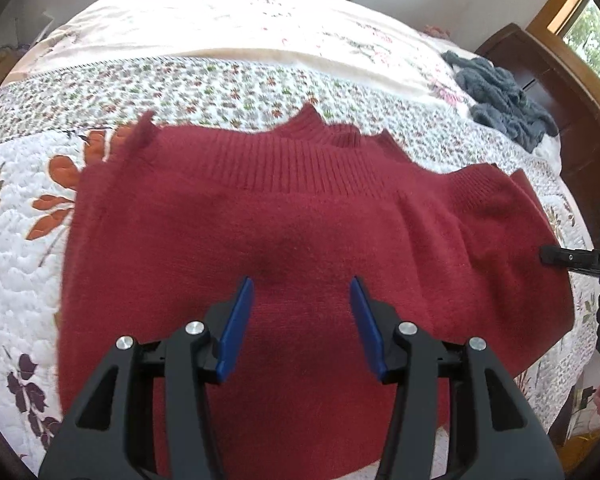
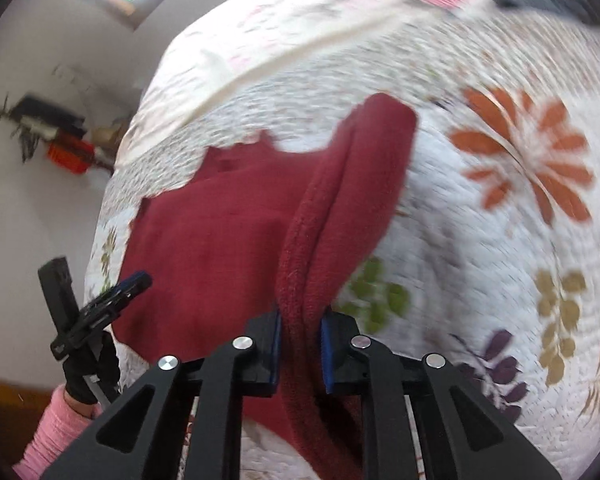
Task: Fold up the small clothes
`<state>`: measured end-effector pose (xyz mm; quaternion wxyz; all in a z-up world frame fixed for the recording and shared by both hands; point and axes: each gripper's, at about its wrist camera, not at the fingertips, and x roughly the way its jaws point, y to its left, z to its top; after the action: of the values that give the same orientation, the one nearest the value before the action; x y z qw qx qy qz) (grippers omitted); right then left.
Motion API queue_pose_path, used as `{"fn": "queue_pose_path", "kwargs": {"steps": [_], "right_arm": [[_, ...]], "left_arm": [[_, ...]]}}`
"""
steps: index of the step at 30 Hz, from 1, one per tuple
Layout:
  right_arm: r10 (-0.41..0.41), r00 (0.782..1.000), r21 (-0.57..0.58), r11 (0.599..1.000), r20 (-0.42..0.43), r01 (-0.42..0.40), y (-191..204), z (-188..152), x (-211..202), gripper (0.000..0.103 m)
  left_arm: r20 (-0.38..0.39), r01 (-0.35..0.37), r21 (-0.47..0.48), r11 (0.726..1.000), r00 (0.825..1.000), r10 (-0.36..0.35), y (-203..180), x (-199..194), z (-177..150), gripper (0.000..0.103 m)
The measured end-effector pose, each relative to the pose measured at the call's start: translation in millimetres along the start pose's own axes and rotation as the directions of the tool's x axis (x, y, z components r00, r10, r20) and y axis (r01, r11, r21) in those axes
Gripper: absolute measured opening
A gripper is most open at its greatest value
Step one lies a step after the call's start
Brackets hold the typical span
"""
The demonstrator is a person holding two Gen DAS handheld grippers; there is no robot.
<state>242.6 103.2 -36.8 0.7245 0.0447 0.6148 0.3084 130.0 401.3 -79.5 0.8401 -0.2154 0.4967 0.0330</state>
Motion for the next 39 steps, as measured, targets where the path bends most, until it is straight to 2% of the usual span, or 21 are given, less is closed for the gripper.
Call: {"fn": "queue_pose_path", "kwargs": {"steps": [4, 9, 15, 17, 19, 21, 23, 28, 33, 39], "right_arm": [[-0.043, 0.999, -0.102, 0.994, -0.024, 0.04, 50.1, 7.4, 13.0, 0.015], [-0.096, 0.993, -0.17, 0.982, -0.068, 0.083, 91.9, 9.6, 43.2, 0.015], [-0.14, 0.984, -0.184, 0.976, -0.111, 0.118, 105.1, 0.8, 76.3, 0.016], [-0.146, 0.981, -0.189, 0.975, -0.13, 0.12, 107.9, -1.9, 86.3, 0.02], [-0.112, 0.983, -0.167, 0.982, -0.148, 0.086, 105.6, -1.4, 90.7, 0.028], [-0.079, 0.983, -0.145, 0.988, -0.167, 0.054, 104.2, -0.1, 92.3, 0.031], [-0.025, 0.983, -0.111, 0.994, -0.183, 0.005, 102.5, 1.6, 90.0, 0.038], [0.089, 0.984, -0.013, 0.996, -0.157, -0.092, 85.7, 9.3, 63.9, 0.038], [0.109, 0.99, 0.043, 0.994, -0.092, -0.105, 59.2, 14.0, 30.4, 0.038], [0.068, 0.996, 0.131, 0.989, -0.049, -0.061, 4.3, 5.0, 11.3, 0.038]], "left_arm": [[0.008, 0.014, -0.026, 1.0, 1.0, -0.014, 9.1, -8.9, 2.2, 0.05], [0.011, 0.025, -0.05, 0.998, 1.0, -0.025, 18.7, -13.6, 3.0, 0.05], [0.01, 0.035, -0.047, 0.998, 0.999, -0.034, 18.8, -15.0, 1.7, 0.05], [0.011, 0.039, -0.047, 0.998, 0.999, -0.039, 18.2, -15.0, 2.3, 0.05], [0.01, 0.043, -0.05, 0.998, 0.999, -0.043, 17.4, -15.0, 2.8, 0.05], [0.009, 0.052, -0.057, 0.997, 0.999, -0.051, 16.6, -14.7, 3.5, 0.05], [0.007, 0.066, -0.065, 0.996, 0.998, -0.065, 13.9, -13.8, 4.9, 0.05], [0.005, 0.116, -0.071, 0.991, 0.993, -0.115, 0.9, -11.7, 7.9, 0.05], [-0.019, 0.213, -0.085, 0.973, 0.976, -0.215, -27.6, 0.4, 10.8, 0.05], [-0.056, 0.326, -0.127, 0.937, 0.941, -0.335, -65.3, 25.2, 15.7, 0.05]]}}
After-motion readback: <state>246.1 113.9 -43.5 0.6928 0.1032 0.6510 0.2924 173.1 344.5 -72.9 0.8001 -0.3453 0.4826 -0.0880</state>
